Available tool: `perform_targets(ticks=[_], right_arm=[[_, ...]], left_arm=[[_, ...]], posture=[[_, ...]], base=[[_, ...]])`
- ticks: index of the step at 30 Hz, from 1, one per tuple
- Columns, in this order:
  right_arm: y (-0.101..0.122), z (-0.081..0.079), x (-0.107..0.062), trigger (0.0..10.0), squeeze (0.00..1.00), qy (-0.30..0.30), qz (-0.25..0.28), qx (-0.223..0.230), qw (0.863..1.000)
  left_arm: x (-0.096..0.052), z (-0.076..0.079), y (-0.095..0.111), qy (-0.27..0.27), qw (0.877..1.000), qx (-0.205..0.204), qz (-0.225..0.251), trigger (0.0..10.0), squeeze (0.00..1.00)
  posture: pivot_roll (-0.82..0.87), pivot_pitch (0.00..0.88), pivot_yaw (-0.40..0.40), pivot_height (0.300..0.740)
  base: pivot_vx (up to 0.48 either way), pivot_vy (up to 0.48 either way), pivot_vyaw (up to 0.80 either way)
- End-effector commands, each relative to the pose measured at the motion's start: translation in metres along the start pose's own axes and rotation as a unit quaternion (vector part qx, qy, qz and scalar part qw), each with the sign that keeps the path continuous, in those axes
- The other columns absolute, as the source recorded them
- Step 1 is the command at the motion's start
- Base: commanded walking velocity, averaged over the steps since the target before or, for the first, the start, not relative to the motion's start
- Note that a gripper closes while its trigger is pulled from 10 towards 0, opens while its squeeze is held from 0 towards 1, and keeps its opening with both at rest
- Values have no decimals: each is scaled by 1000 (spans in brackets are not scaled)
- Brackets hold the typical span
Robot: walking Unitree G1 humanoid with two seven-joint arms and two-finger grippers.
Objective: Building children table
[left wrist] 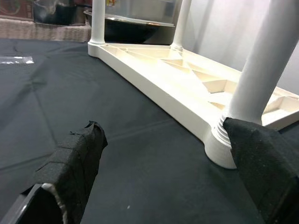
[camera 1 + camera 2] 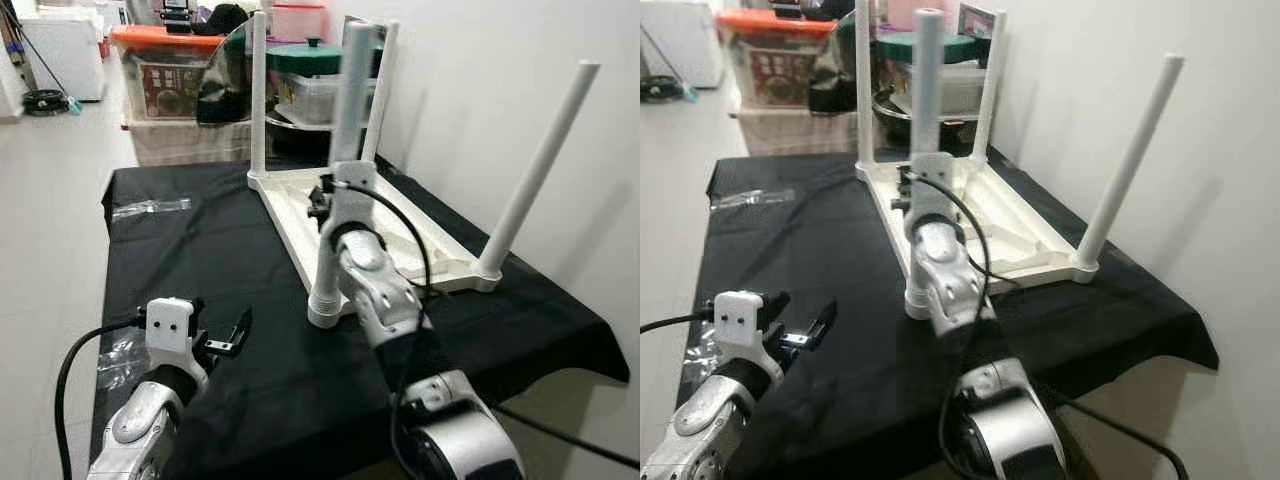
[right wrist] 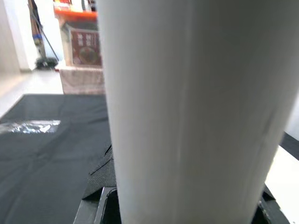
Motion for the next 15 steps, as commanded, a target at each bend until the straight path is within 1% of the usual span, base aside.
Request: perform_targets(ticks=[1,5,9,15], right_arm=[[-45,-4,-1,0,0,-8,-101,7,995],[-48,-4,-2,0,0,-28,-115,14,993],[-56,-5,-7,0,0,-57,-131,25,989],[-59,-6,-8,0,0,-64,-138,25,988]], left_arm=[[1,3,-4,2,1000,-2,-5,10000,0],[-1,3,-5,4,1000,-4,-6,10000,0],[-3,1,-5,9,1000,-4,-6,10000,0],[-2,0,-4,10,1000,-3,-6,10000,0]], posture=[[56,0,-114,740],[59,0,-119,740],[63,0,-120,740],[62,0,-116,740]], base=[[0,0,0],[0,0,0],[0,0,0],[0,0,0]])
Point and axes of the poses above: a point about 5 cm out from each wrist's last joint towards the gripper, its own x axis pointing out of the wrist towards the gripper, its own y axis along the axis of the wrist's last joint, z = x × y, the point moved 1 cm from there along x, pointing out of the wrist towards the gripper, and after that the axes turned 7 degrees about -x, right-handed, at the moved point
